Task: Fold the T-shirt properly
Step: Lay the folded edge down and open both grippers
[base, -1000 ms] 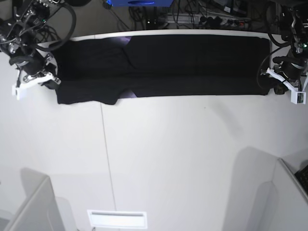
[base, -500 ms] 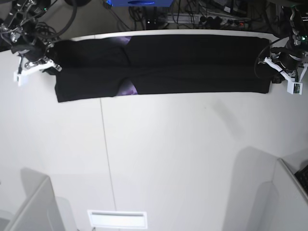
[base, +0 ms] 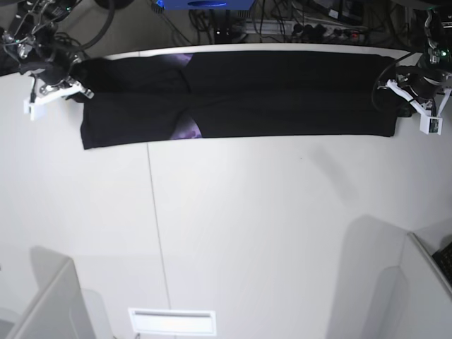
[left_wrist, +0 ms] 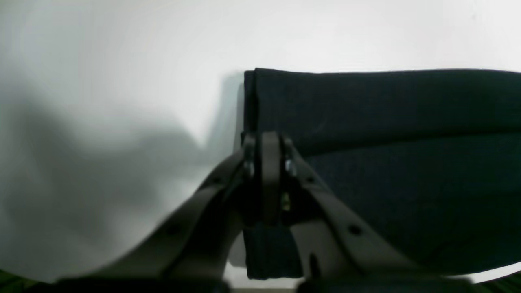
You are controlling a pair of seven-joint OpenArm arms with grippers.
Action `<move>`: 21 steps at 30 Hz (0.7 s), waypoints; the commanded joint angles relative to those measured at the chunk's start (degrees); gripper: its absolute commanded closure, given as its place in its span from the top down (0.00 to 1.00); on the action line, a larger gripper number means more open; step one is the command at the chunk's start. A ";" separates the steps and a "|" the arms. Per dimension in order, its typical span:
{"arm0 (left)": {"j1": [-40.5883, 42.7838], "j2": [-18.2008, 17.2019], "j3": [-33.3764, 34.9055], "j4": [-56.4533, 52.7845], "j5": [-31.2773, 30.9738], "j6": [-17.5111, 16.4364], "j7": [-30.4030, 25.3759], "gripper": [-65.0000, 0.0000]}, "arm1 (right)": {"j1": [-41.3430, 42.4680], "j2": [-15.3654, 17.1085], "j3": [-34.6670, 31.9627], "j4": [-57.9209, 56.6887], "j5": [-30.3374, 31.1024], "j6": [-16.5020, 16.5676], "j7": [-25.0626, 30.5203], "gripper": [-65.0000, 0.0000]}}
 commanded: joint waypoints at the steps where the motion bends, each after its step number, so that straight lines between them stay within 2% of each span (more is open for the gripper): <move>1: 0.09 -0.97 -0.67 0.77 0.01 0.21 -1.19 0.05 | 0.08 0.47 0.60 0.77 0.61 0.03 0.76 0.00; 2: 0.09 -0.97 -0.76 0.77 0.01 0.21 -1.19 0.13 | 0.08 0.47 0.60 0.77 0.61 0.03 0.85 0.00; 5: 0.09 -0.80 -2.78 0.77 0.01 0.21 -1.19 0.40 | 0.08 0.56 0.69 0.77 0.52 0.03 0.94 0.19; 7: -0.18 0.43 -4.98 0.77 0.01 0.21 -1.19 0.57 | 0.08 0.64 0.69 0.77 0.52 0.03 1.38 0.24; 9: -0.44 1.84 -8.06 1.04 -0.08 0.12 -1.19 0.69 | -0.28 0.73 0.69 0.86 0.44 0.03 3.58 0.24; 11: -0.44 2.90 -9.64 1.04 -0.17 0.04 -1.19 0.73 | -1.33 0.82 0.25 0.95 0.44 0.20 6.30 0.24; 13: -0.44 3.16 -9.38 1.04 -0.34 0.04 -1.19 0.70 | -1.59 0.91 -0.10 1.04 0.44 0.38 7.97 0.24; 15: -0.53 3.69 -9.38 1.04 -0.52 0.04 -1.19 0.59 | -1.59 0.91 -2.56 0.86 0.44 0.38 9.64 0.23; 17: -1.67 5.80 -9.38 0.95 -0.52 -0.05 -1.19 0.33 | -1.51 1.96 -6.34 0.86 0.44 0.38 11.05 0.15; 19: -2.90 7.55 -9.38 0.60 -0.08 -0.05 -1.19 0.00 | -1.33 2.93 -10.30 0.77 0.44 0.38 12.10 0.00; 21: -3.52 9.58 -9.38 0.07 -0.08 -0.05 -1.19 0.00 | -1.33 2.93 -12.50 0.42 0.44 -0.15 13.77 0.00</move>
